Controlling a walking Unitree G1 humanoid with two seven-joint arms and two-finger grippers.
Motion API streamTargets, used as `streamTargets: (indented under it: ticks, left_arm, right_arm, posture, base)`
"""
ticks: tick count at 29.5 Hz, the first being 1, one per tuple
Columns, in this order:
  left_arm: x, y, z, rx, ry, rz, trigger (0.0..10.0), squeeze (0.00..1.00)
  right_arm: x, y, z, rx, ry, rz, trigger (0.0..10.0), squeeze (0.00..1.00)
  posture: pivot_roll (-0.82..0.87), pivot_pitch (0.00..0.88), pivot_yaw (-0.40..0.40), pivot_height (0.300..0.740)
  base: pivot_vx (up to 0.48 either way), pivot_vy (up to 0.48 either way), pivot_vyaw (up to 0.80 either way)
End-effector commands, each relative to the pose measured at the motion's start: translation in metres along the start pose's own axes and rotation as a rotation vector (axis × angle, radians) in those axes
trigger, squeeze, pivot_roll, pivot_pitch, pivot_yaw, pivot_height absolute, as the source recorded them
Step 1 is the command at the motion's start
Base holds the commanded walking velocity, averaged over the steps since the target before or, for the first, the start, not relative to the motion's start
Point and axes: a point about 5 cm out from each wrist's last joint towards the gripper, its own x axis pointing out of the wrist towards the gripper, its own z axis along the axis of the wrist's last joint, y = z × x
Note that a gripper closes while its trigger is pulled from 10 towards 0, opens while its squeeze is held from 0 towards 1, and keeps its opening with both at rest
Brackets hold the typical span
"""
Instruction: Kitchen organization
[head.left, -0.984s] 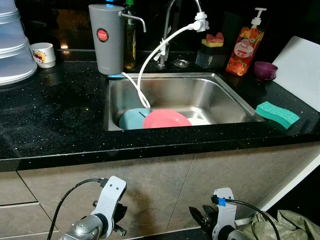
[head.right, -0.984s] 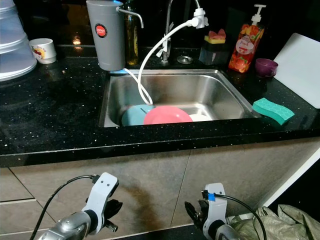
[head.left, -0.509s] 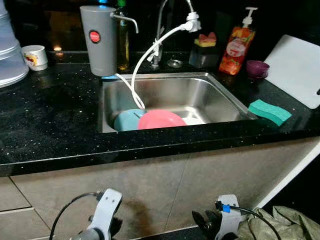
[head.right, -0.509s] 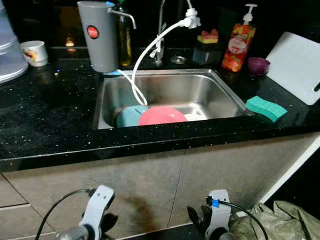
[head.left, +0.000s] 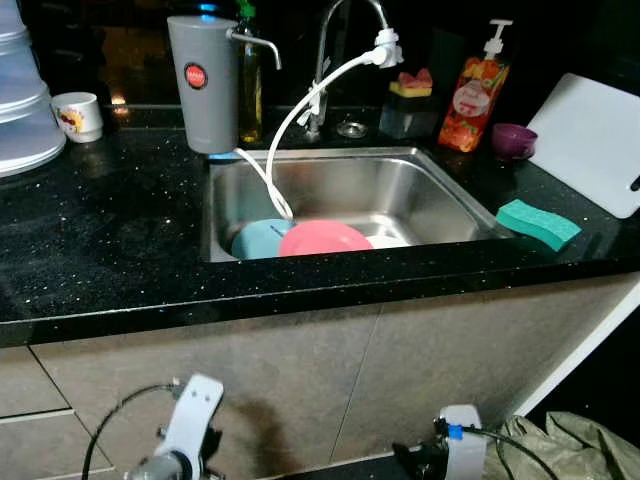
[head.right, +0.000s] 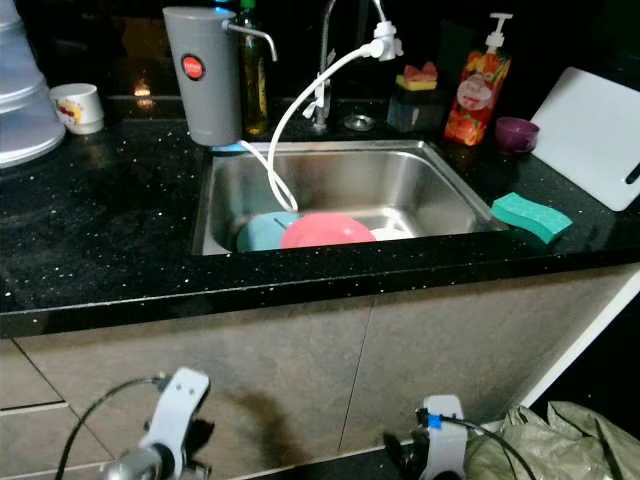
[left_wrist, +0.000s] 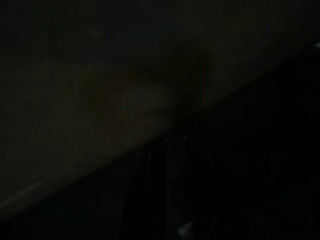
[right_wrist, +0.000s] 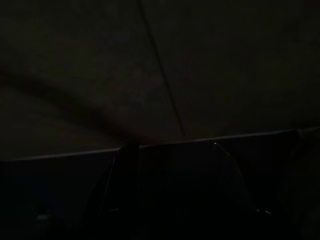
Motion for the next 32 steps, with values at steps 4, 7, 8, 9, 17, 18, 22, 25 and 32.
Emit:
streamTargets:
  ticks: [4,7,8,9,17,18,22,25,32]
  left_arm:
    - [0.004,0.0,-0.013,0.013,0.045,0.021,10.0,0.0]
    - [0.006,-0.002,-0.018,0.01,0.059,0.033,10.0,0.0]
    - [0.006,-0.003,-0.019,0.009,0.064,0.037,10.0,0.0]
    - [0.006,-0.004,-0.023,0.007,0.072,0.039,10.0,0.0]
    - [-0.004,-0.011,-0.047,0.015,0.117,0.047,10.0,0.0]
    - [-0.008,-0.011,-0.056,0.011,0.134,0.061,10.0,0.0]
    - [-0.022,-0.013,-0.081,0.026,0.176,0.111,10.0,0.0]
    - [-0.027,-0.013,-0.09,0.034,0.179,0.132,10.0,0.0]
    - [-0.031,-0.009,-0.097,-0.003,0.183,0.151,10.0,0.0]
  right_arm:
    - [-0.007,-0.01,-0.011,0.018,0.011,-0.076,10.0,0.0]
    - [-0.009,-0.014,-0.017,0.023,0.029,-0.106,10.0,0.0]
    - [-0.01,-0.015,-0.019,0.024,0.039,-0.114,10.0,0.0]
    - [-0.012,-0.016,-0.023,0.021,0.054,-0.122,10.0,0.0]
    - [-0.015,-0.014,-0.036,-0.002,0.114,-0.102,10.0,0.0]
    - [-0.015,-0.015,-0.038,-0.016,0.134,-0.102,10.0,0.0]
    - [-0.014,-0.017,-0.043,-0.049,0.182,-0.122,10.0,0.0]
    - [-0.013,-0.018,-0.045,-0.081,0.214,-0.133,10.0,0.0]
    - [-0.014,-0.023,-0.049,-0.217,0.298,-0.15,10.0,0.0]
  posture:
    - [0.05,0.128,-0.042,0.74]
    - [0.05,0.12,-0.045,0.74]
    - [0.05,0.12,-0.045,0.74]
    - [0.04,0.122,-0.045,0.74]
    - [0.06,0.154,-0.087,0.74]
    - [0.06,0.16,-0.096,0.74]
    - [0.08,0.169,-0.125,0.74]
    - [0.11,0.172,-0.147,0.74]
    - [0.14,0.155,-0.175,0.74]
  base:
    - [0.0,0.0,0.0]
    - [0.0,0.0,0.0]
    - [0.0,0.0,0.0]
    - [0.0,0.0,0.0]
    - [0.0,0.0,0.0]
    - [0.0,0.0,0.0]
    - [0.0,0.0,0.0]
    - [0.0,0.0,0.0]
    - [0.0,0.0,0.0]
